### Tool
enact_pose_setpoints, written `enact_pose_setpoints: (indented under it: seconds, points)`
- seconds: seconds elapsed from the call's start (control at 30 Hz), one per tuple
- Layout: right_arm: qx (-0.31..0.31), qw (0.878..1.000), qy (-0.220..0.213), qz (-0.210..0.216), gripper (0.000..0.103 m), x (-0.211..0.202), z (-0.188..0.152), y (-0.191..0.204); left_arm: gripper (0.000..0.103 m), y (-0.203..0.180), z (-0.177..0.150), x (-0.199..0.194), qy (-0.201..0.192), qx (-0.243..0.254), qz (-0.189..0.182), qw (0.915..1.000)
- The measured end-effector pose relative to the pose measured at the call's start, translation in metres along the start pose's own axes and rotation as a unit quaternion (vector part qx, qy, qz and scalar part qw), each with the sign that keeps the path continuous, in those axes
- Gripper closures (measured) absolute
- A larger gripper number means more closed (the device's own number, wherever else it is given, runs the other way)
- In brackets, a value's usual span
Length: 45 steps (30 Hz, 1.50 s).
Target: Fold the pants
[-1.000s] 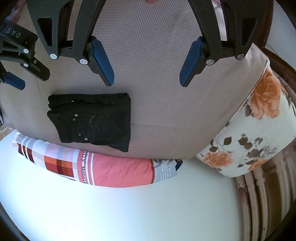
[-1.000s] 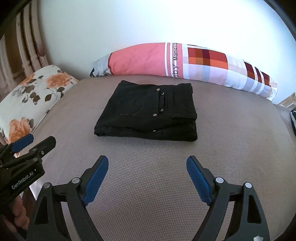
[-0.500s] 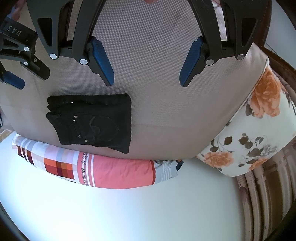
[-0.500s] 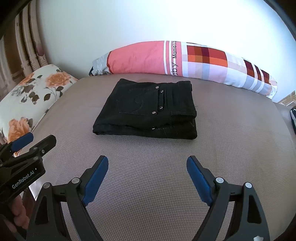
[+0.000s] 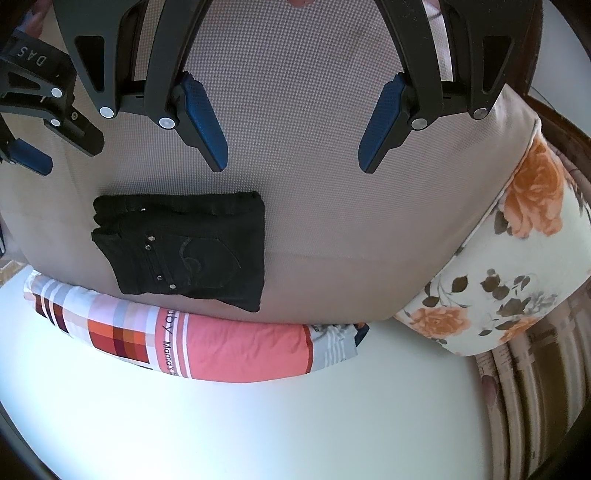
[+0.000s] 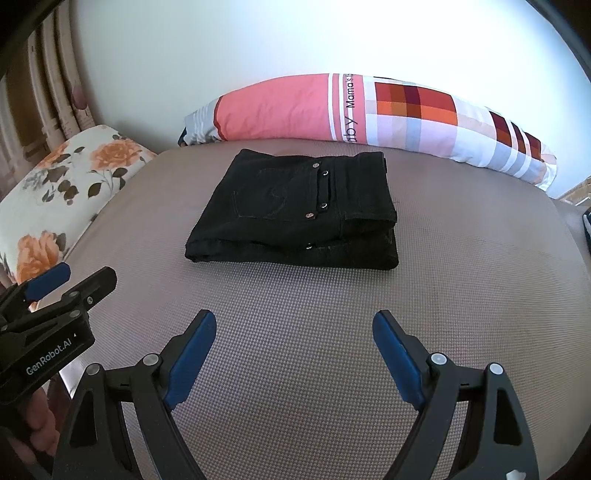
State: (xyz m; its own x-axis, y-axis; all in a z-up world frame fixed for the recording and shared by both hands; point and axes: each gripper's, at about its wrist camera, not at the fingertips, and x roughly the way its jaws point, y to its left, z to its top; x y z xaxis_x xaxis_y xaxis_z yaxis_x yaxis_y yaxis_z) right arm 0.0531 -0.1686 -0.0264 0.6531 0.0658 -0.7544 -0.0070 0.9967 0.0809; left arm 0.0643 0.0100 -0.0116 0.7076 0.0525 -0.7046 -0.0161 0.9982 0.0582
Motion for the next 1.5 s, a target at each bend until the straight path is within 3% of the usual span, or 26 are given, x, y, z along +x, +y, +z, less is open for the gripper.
enact_pose_setpoints:
  seconds: [1.5]
  points:
    - [0.012, 1.000, 0.018, 0.002, 0.018, 0.008, 0.000, -0.011, 0.029, -0.008, -0.003, 0.009, 0.009, 0.026, -0.007, 0.9996]
